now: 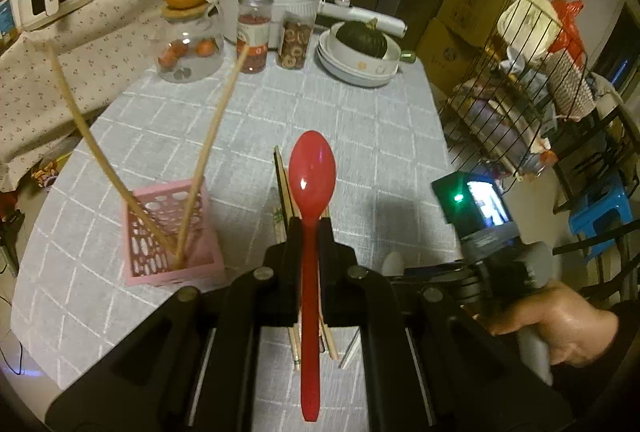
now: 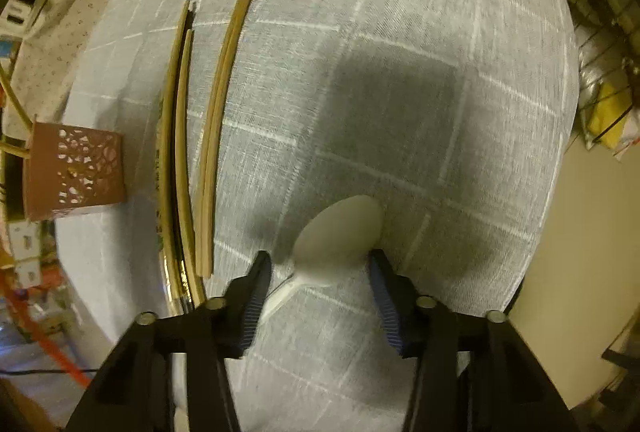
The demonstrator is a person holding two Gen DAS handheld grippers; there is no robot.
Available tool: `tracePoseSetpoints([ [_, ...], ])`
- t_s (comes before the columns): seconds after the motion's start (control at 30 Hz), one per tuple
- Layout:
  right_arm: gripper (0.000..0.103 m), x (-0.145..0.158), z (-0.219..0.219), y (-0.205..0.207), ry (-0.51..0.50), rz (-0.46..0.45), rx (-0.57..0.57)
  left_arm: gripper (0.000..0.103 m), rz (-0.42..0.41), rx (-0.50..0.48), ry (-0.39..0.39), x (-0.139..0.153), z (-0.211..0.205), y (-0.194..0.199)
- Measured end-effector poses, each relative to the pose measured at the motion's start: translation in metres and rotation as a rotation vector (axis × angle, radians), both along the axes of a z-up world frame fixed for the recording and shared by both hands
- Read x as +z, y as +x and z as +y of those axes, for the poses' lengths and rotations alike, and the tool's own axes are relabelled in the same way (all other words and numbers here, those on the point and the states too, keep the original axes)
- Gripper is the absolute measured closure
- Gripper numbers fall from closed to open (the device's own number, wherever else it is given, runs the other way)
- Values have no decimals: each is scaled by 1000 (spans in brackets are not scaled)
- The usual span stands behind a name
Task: Organize utensils
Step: 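Grasp the white plastic spoon with the right gripper while the left holds the red spoon, then lift both spoons and carry them over the pink holder with both grippers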
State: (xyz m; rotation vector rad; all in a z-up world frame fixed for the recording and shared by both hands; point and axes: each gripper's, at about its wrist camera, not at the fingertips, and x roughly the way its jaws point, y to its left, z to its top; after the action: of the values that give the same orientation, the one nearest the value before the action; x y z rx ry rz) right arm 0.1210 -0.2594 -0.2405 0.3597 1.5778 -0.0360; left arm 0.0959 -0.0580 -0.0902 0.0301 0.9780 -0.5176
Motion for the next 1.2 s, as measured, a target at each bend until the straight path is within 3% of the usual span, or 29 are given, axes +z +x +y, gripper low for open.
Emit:
tracePoseSetpoints([
  [0.33,68,8,28,7,-43,-59,33,95,-45,26,-60,17,22,-3],
  [0.43,73,22,39,7,-35,-116,53,95,-84,46,-105,28,32,-2],
  [0.47,87,27,41,8,-28,-131,63,95,-104,56,-123,32,37,-2],
  [0.5,94,32,44,9,-15,-147,72,95,-124,62,-139,36,40,-2],
  [0.63,94,37,51,12,19,-148,68,95,-190,94,-188,46,51,-1],
  [0.73,91,32,46,16,34,-113,44,95,-198,97,-199,48,52,-2],
  [0.8,66,28,35,14,30,-97,27,95,-195,93,-192,47,49,-2],
  [0.87,57,25,37,15,33,-90,8,95,-186,86,-191,45,48,-2],
  [1.0,57,21,41,27,30,-84,30,95,-175,84,-193,43,47,-1],
  [1.2,57,4,84,44,-121,-50,156,95,-177,84,-185,42,46,-1],
])
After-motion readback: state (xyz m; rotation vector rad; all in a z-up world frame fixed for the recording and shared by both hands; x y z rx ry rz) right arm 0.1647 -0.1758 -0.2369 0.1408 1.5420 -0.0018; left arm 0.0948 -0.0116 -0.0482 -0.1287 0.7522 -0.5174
